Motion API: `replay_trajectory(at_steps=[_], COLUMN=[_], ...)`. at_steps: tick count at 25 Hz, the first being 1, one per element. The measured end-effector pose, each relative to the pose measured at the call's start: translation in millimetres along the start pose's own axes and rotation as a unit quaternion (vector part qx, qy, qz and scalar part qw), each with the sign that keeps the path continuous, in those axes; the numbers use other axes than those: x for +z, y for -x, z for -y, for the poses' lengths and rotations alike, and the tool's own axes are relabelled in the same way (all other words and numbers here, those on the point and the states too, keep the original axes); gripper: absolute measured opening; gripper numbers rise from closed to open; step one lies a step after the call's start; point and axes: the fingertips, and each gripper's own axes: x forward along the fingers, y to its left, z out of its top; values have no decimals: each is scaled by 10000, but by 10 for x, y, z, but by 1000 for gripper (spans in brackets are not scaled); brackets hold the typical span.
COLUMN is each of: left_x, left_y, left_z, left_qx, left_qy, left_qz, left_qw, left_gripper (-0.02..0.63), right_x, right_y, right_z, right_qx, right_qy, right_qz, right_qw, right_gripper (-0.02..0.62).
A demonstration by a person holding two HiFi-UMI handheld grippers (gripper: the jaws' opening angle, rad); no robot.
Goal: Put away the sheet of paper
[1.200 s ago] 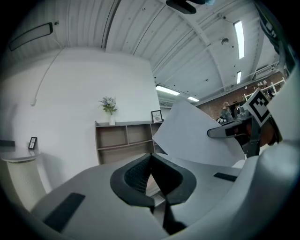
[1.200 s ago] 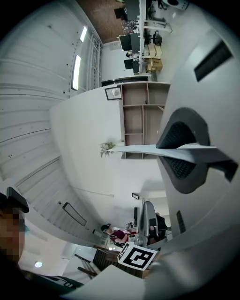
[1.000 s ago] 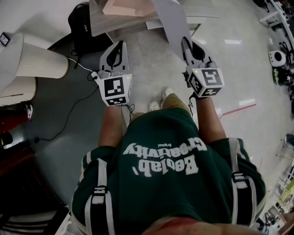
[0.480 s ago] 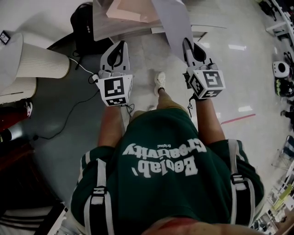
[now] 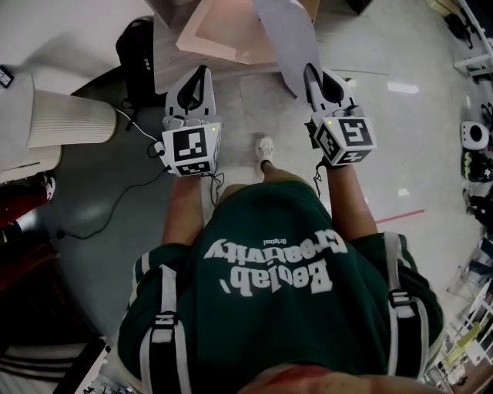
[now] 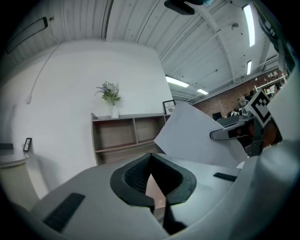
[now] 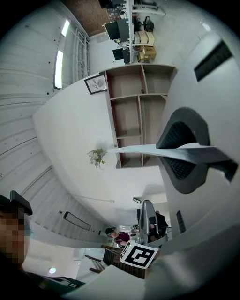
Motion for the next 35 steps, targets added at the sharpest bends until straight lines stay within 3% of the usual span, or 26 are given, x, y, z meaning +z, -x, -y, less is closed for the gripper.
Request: replay_trajectory(at_steps=[12,19,27,35], left_x=[99,-40,-206,-391], left_y=[-1604,-1934,-2076,-2565], left_z=[-344,-473,-707,-1042], left_qx=[212,361,437,217], left_qy=[-139,-12,108,171], left_qz=[-23,-189,-308,-378], left_qw=[9997,9992,9985,9989], left_gripper=[18,18,18,18], right_x=[131,35,-26,-90], right_y=[-1512,-1924,-2195,-2737], right_z=[856,1103,1015,1034], right_qx=[518,629,776,799], right_qy=[12,-63,-177,-635], right_qz=[-27,-220,-317,-439], right_qw=[9987,9978,9963,9938], right_gripper=[34,34,34,34])
